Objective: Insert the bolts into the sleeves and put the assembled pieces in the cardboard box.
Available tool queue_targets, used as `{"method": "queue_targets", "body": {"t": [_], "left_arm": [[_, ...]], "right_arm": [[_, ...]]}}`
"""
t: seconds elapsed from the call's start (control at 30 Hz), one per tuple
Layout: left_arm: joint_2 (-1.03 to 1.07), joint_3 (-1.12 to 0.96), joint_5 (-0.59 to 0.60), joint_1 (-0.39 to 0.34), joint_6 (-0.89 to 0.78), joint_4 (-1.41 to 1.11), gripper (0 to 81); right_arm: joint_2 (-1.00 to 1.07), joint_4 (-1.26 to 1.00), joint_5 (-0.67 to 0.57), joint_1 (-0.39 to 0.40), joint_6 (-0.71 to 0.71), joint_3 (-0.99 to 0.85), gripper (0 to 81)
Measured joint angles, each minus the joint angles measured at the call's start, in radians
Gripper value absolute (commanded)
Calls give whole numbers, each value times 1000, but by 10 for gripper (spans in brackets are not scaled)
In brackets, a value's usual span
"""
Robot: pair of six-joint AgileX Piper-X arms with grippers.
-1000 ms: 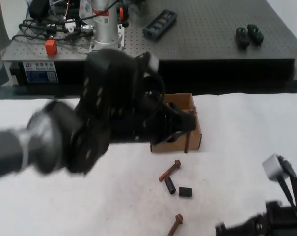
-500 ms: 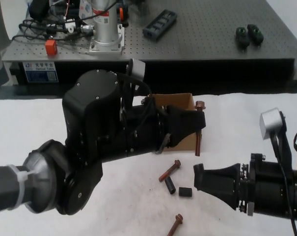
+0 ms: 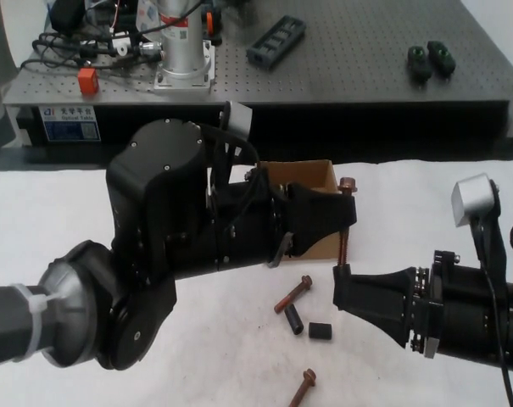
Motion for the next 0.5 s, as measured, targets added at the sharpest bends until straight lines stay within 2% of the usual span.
{"method": "queue_targets", "body": {"t": [0.2, 0.23, 0.33, 0.43, 0.47, 0.5], "left_arm": [[0, 0, 5, 0, 0, -5, 3], [0, 0, 6, 0, 0, -5, 28], [0, 0, 34, 0, -12, -7, 209], [0, 0, 39, 0, -19, -7, 466], [0, 0, 42, 2, -19, -11, 520], [0, 0, 41, 3, -19, -12, 539]], "right_arm": [[0, -49, 43, 0, 0, 2, 2], [0, -68, 55, 0, 0, 3, 2], [0, -109, 88, 0, 0, 2, 2], [0, -114, 132, 0, -3, 2, 2], [2, -116, 155, 0, -17, 2, 2], [3, -120, 170, 0, -33, 2, 2]]}}
